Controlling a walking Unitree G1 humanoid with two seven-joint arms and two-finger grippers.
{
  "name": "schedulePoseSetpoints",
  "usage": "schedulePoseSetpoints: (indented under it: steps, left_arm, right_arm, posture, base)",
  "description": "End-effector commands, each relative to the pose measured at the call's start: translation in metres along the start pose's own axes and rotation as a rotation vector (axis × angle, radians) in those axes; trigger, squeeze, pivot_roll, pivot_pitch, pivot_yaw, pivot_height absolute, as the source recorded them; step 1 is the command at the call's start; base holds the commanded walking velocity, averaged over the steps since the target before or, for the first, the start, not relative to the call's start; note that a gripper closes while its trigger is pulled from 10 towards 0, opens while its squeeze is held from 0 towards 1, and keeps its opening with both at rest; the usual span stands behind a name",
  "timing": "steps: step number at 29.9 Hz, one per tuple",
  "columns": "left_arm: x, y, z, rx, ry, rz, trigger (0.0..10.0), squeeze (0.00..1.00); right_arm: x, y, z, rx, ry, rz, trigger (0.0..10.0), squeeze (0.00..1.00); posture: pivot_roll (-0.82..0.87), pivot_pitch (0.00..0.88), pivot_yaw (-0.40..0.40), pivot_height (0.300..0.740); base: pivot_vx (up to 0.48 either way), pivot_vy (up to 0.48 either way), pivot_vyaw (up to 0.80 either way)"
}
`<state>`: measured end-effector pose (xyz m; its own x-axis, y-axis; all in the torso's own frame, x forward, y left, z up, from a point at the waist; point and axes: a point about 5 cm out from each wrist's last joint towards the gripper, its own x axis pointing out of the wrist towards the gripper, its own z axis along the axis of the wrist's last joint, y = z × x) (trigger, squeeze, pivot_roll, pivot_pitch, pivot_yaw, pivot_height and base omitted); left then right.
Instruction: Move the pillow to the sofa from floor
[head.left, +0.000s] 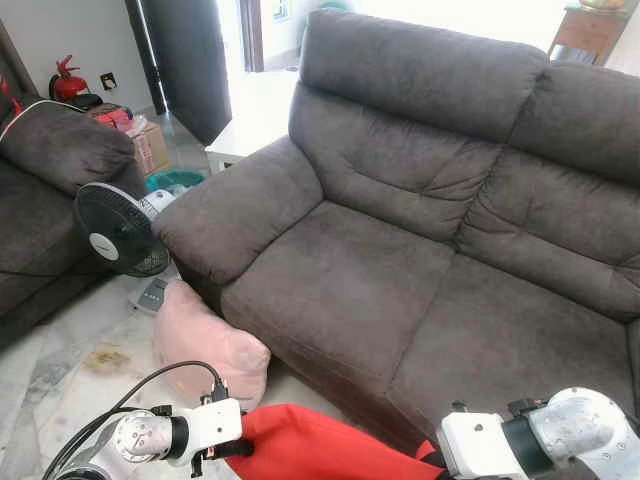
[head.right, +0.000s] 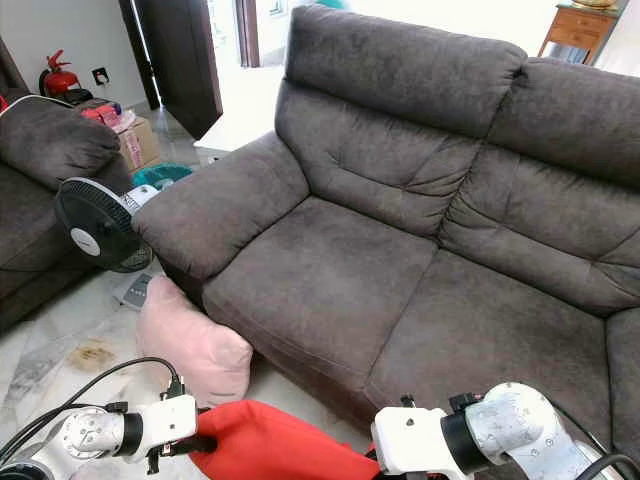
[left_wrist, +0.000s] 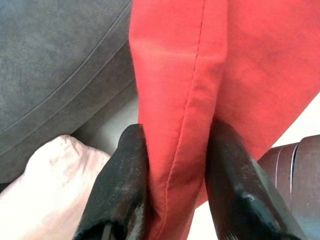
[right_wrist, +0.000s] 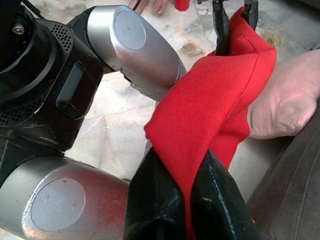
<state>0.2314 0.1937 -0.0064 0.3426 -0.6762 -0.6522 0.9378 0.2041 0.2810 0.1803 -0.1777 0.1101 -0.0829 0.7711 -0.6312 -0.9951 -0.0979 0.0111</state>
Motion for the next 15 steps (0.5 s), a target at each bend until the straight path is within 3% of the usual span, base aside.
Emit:
schedulePoseSetpoints:
  steps: [1, 6, 15]
  left_arm:
    - [0.0, 0.004, 0.002, -0.005, -0.018, 0.009, 0.0, 0.0]
    - [0.0, 0.006, 0.004, -0.051, -0.046, 0.031, 0.0, 0.0]
    - [0.003, 0.013, 0.014, -0.153, -0.152, 0.125, 0.0, 0.0]
  right_arm:
    - [-0.003, -0.003, 0.014, -0.062, -0.061, -0.01, 10.0, 0.0]
    - [0.0, -0.005, 0.011, -0.051, -0.065, -0.028, 10.0, 0.0]
    - [0.008, -0.021, -0.01, -0.027, -0.027, -0.187, 10.0, 0.0]
  posture:
    - [0.05, 0.0, -0.067, 0.74]
    - [0.05, 0.001, -0.064, 0.74]
    - [0.06, 0.009, -0.064, 0.74]
  base:
    - [0.0, 0.0, 0.0]
    - [0.0, 0.0, 0.0]
    - [0.0, 0.0, 0.0]
